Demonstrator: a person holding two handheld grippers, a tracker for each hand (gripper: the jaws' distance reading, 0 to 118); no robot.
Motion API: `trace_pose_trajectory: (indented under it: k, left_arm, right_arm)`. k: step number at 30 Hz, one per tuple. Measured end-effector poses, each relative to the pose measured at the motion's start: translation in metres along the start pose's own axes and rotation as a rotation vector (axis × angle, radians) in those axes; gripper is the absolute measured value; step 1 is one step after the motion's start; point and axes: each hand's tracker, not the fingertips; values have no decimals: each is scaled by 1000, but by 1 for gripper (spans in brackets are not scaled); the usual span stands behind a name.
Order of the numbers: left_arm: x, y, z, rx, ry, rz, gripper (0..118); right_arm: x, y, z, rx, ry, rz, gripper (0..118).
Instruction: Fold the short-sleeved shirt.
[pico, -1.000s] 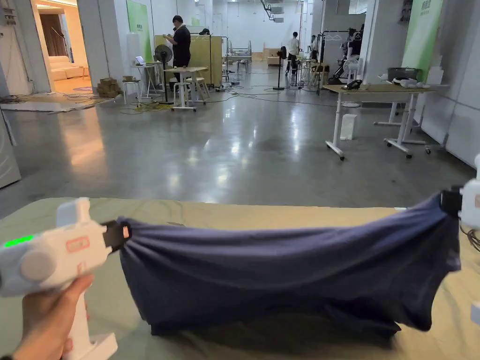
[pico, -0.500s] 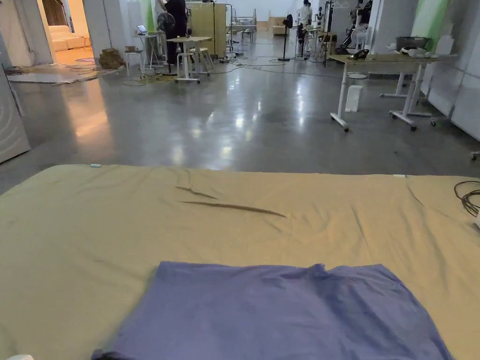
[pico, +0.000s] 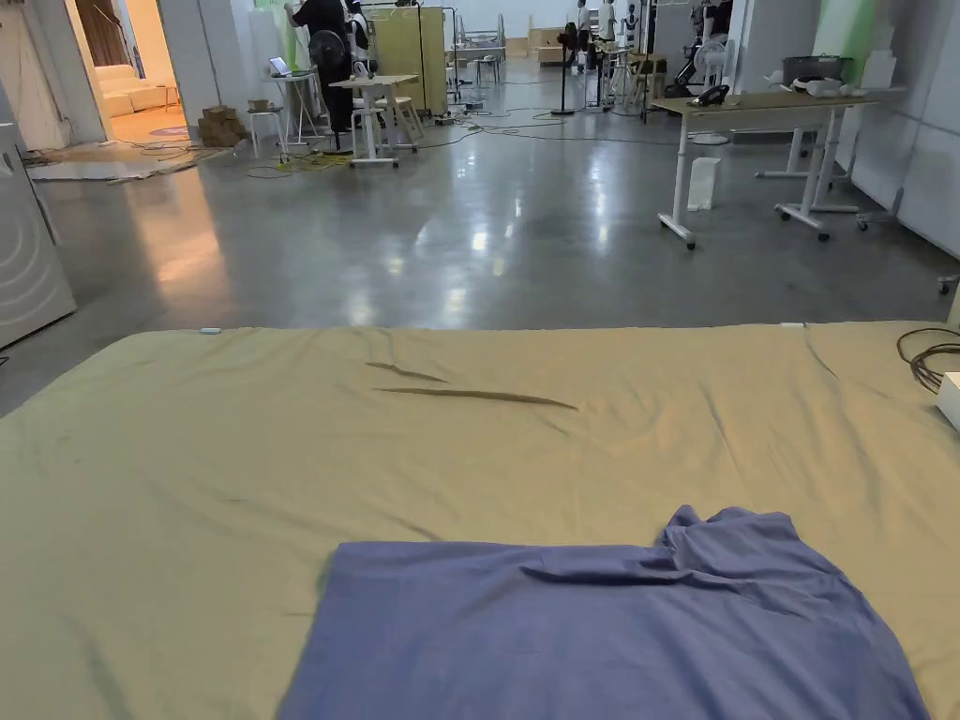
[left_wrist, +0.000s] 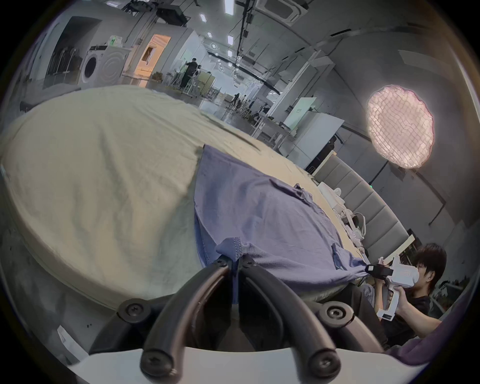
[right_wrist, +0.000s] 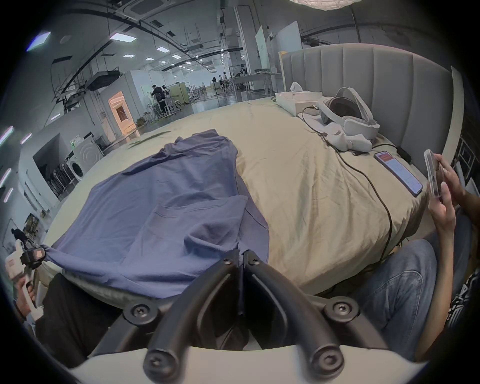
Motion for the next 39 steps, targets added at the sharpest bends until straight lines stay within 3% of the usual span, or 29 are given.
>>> trace_pose_trajectory:
  k: [1,2,3,4,5,11,20,22,23,25,26,27,28,29,30,34,39]
  left_arm:
    - [-1,-2,-2,-20,39,15,15]
    - [-4,-3,-3,-27,75,14,32]
    - [-8,-3,-2,-32,121,13,66]
    - [-10,-3,2,-21,157,-2,88]
    - [-10,-4,7,1,192,-18,100]
    - [52,24,70,239,212,-149,101]
    - [202,57,122,542,347,-498,101]
    - [218,62,123,560,294,-538,90]
    - [224,62,126,561,265,-544,74]
    - [233,60,127,585,211,-538,67]
    - [236,60,128,576,200,-534,55]
    - [238,59,126,566,190,-533,32]
    - [240,55,124,569,182,-530,20]
    - [241,54,121,569,187,-538,10]
    - [240,52,122,603,141,-498,1]
    - [242,43,115,526,145,-580,1]
    - [227,49,115,486,130,-525,1]
  right_arm:
    - [1,-3,-1,0,-3,-3,18]
    - [3,-4,-2,-1,-13,-15,43]
    - [6,-4,-1,-6,-10,-41,80]
    - [9,-3,2,1,4,-80,95]
    - [10,-3,9,29,6,-101,97]
    - [-8,23,78,227,28,-81,97]
    - [-117,82,161,588,80,197,98]
    - [-138,92,165,608,94,241,97]
    - [-145,93,165,620,105,258,94]
    - [-159,96,166,629,123,281,92]
    - [-164,96,167,627,137,288,84]
    - [-170,95,167,629,147,301,53]
    - [-175,93,166,635,130,306,24]
    - [-176,91,164,646,102,321,3]
    - [-179,88,165,641,112,335,0]
    - [-185,84,161,592,134,388,0]
    - [-187,81,157,567,150,359,0]
